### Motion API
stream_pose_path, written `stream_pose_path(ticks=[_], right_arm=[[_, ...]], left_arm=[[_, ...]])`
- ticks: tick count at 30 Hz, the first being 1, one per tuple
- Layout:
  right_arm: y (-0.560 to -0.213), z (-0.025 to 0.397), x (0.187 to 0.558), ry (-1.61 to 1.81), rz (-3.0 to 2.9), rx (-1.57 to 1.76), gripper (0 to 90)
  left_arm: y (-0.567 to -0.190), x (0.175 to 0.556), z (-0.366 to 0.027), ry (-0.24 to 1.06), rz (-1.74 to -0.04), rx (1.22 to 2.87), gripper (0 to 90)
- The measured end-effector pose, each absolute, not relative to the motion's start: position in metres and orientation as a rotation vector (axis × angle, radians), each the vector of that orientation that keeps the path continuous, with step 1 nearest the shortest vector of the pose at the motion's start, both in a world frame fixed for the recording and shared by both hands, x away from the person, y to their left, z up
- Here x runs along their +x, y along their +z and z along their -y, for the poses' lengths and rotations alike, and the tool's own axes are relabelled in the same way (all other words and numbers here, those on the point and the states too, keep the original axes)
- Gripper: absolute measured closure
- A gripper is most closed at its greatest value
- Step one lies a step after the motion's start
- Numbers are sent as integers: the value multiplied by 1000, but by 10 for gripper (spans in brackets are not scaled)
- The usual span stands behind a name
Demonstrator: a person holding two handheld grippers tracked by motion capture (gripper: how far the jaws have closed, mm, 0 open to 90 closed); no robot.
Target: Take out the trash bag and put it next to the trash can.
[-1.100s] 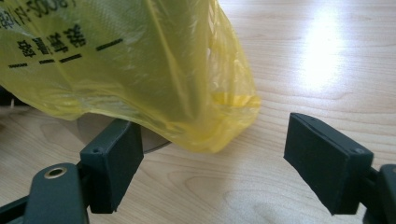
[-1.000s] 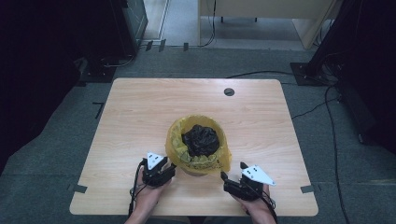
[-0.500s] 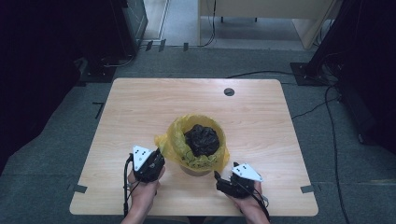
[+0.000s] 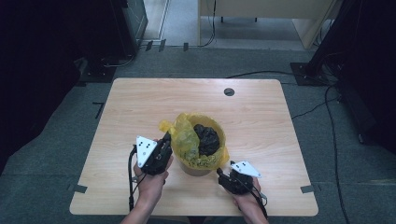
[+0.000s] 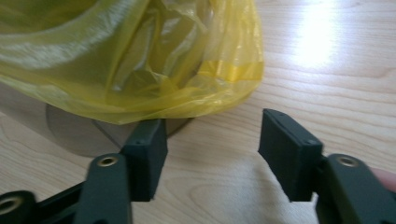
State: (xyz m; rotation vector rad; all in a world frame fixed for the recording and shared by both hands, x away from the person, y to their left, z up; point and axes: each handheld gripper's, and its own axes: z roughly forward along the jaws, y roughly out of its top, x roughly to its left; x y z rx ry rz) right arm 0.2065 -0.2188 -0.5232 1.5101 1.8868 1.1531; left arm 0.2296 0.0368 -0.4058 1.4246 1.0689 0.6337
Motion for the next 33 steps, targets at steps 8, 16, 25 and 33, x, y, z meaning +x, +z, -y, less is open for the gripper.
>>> stream_pose_path(ticks=[8,16,25,33], right_arm=[[-522,211,209,1180,-1855,1439,791],[-507,218,215,1240,-1744,1477,900],[-458,231,211,1380,-1495,1403,900],[-420,208,209,1517,-1418,1247,900]], left_arm=[[-407,227,-27,512,-1001,1445,897],[-408,228,-33,517,-1010,1465,897],[-406,228,-32,531,-1010,1455,899],[-403,227,-32,540,-1000,1451,900]])
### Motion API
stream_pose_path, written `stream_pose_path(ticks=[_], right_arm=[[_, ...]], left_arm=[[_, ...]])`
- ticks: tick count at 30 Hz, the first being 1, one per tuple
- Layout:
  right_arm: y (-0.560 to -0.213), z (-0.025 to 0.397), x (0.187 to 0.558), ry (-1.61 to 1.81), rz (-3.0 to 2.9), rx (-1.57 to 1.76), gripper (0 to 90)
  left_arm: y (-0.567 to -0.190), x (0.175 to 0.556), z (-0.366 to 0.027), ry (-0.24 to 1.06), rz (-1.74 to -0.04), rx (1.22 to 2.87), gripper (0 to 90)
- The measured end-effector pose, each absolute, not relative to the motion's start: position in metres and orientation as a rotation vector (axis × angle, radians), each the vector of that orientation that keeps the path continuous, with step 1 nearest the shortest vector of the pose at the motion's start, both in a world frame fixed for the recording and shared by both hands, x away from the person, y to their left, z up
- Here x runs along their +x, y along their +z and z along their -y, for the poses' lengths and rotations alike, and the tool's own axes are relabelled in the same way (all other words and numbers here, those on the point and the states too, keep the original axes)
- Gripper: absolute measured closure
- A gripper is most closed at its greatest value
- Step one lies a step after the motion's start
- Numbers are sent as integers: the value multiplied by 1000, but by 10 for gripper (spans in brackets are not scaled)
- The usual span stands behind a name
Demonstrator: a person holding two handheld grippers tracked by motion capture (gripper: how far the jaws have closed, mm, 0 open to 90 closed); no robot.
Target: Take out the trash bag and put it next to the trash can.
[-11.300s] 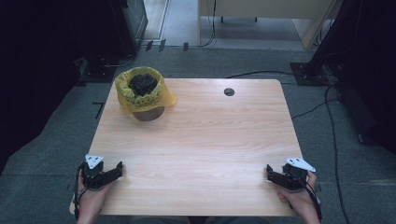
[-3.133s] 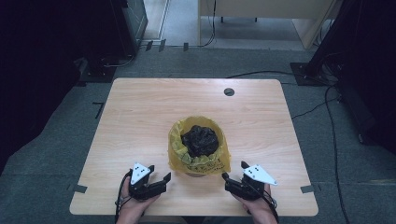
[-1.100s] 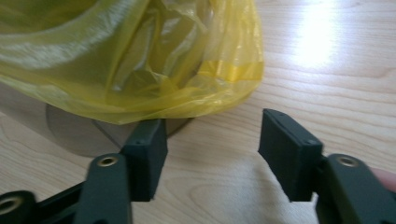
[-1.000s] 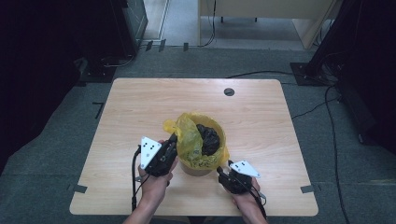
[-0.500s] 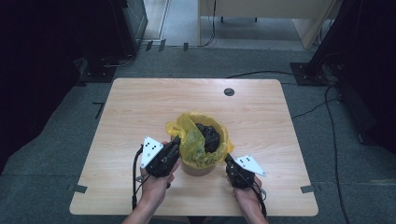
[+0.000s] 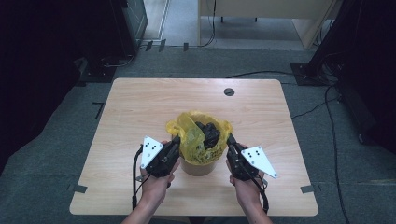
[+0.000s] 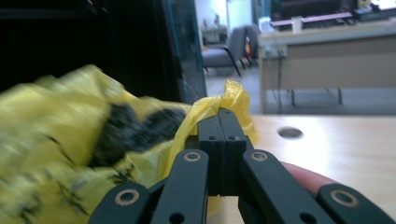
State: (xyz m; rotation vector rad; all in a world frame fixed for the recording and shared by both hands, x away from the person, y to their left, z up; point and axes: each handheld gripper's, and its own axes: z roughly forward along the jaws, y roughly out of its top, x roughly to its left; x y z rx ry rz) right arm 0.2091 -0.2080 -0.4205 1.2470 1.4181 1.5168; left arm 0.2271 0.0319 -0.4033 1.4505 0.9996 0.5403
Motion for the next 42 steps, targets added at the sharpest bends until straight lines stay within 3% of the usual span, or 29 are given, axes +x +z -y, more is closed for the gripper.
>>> stream_pose_path(ticks=[8,17,22,27,31,38,42], right_arm=[[-397,197,205,1649,-1419,1153,900],[-389,175,196,1737,-1539,1059,900],[-395,162,201,1593,-1719,1053,898],[-394,168,200,1693,-1717,1102,776],[-391,168,191,1766,-1701,1084,581],[-394,153,186,1682,-1765,1048,399],[-393,143,184,1590,-1759,1061,251]], left_arm=[[-401,224,-34,557,-988,1449,900],[-392,212,-14,585,-861,1513,898],[-386,214,-17,555,-863,1499,897],[-382,214,-22,546,-862,1505,896],[-382,214,-23,534,-867,1513,895],[-377,210,-29,514,-865,1495,895],[-376,209,-34,509,-878,1470,892]])
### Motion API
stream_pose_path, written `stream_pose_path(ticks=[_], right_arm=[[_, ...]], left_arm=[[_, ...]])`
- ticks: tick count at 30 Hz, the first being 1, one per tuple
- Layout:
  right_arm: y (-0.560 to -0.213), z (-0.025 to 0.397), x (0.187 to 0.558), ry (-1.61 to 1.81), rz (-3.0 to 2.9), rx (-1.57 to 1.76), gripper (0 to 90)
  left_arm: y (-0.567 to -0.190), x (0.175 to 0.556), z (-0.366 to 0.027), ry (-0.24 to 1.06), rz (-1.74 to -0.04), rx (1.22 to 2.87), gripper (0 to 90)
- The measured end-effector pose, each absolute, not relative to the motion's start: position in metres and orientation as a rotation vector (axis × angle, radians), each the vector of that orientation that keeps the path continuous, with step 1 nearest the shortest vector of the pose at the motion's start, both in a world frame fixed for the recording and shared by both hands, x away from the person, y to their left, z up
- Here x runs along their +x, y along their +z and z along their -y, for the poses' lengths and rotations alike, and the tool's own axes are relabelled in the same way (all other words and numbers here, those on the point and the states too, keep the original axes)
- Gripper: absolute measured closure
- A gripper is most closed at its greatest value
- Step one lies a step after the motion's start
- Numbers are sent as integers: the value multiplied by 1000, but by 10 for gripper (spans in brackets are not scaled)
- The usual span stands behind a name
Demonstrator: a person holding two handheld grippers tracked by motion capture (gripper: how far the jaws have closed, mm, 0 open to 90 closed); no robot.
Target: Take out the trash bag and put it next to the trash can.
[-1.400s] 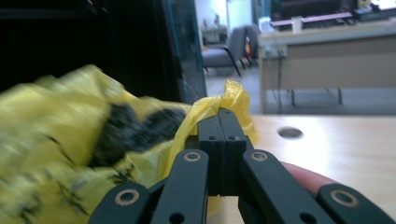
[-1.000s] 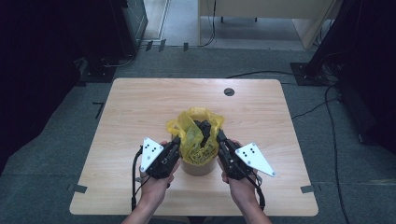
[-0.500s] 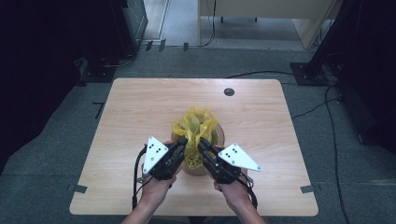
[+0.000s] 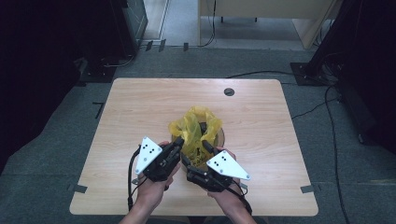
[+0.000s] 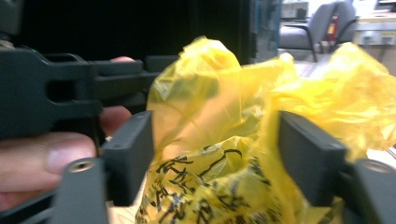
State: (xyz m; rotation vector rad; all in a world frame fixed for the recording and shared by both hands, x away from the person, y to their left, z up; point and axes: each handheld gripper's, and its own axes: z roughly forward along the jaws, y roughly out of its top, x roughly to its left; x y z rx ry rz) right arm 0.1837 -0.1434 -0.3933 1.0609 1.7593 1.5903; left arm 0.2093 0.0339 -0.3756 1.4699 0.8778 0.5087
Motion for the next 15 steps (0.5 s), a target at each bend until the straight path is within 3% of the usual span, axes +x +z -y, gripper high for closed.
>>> stream_pose_path(ticks=[3,8,12,15], right_arm=[[-393,138,183,1538,-1757,1064,192],[-394,126,186,1457,-1759,1105,220],[-398,121,188,1391,-1737,1123,510],[-399,122,189,1374,-1719,1144,758]], left_arm=[[-376,209,-35,510,-878,1470,889],[-379,207,-33,508,-877,1479,881],[-383,207,-34,525,-893,1478,798],[-384,208,-37,511,-901,1477,633]])
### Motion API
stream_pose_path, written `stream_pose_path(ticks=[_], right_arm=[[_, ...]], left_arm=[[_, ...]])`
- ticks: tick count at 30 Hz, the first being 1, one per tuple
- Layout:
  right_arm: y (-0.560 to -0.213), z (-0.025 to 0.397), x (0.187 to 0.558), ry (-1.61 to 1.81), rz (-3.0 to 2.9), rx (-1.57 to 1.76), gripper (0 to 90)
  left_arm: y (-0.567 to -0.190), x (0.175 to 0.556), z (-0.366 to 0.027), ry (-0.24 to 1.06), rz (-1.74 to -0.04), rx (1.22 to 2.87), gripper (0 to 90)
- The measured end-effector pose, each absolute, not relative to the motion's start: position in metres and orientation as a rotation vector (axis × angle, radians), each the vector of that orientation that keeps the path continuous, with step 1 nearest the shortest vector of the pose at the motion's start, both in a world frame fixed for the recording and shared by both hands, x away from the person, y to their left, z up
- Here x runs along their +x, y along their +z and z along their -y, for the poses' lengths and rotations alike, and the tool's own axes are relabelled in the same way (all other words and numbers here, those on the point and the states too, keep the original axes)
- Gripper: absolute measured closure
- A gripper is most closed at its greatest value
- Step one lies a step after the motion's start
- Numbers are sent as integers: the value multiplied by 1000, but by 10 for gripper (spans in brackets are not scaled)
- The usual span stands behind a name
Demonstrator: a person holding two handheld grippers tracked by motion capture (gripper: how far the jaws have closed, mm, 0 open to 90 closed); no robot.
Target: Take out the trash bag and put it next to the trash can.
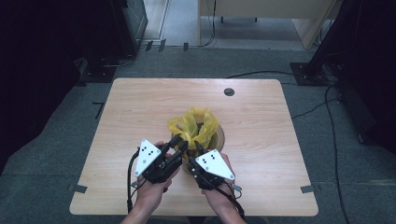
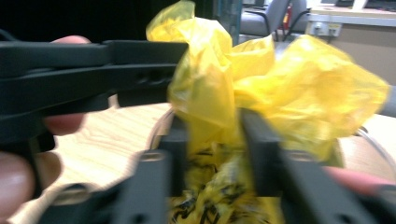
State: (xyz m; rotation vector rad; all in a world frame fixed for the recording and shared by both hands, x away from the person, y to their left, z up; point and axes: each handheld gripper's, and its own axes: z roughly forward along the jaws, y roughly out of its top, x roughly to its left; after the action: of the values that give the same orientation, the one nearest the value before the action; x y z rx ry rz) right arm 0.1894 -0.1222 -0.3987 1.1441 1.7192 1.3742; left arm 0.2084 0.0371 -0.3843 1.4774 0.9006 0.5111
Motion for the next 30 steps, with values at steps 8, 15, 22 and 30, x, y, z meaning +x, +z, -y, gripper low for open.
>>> stream_pose_path(ticks=[8,15,22,30], right_arm=[[-398,132,193,1405,-1676,1140,884],[-391,136,193,1460,-1614,1120,888],[-384,139,191,1492,-1553,1086,889],[-376,144,188,1527,-1497,1045,891]], left_arm=[[-391,209,-49,512,-916,1493,279],[-398,208,-66,521,-917,1478,208],[-410,210,-88,550,-984,1466,184],[-438,210,-128,572,-1075,1494,158]])
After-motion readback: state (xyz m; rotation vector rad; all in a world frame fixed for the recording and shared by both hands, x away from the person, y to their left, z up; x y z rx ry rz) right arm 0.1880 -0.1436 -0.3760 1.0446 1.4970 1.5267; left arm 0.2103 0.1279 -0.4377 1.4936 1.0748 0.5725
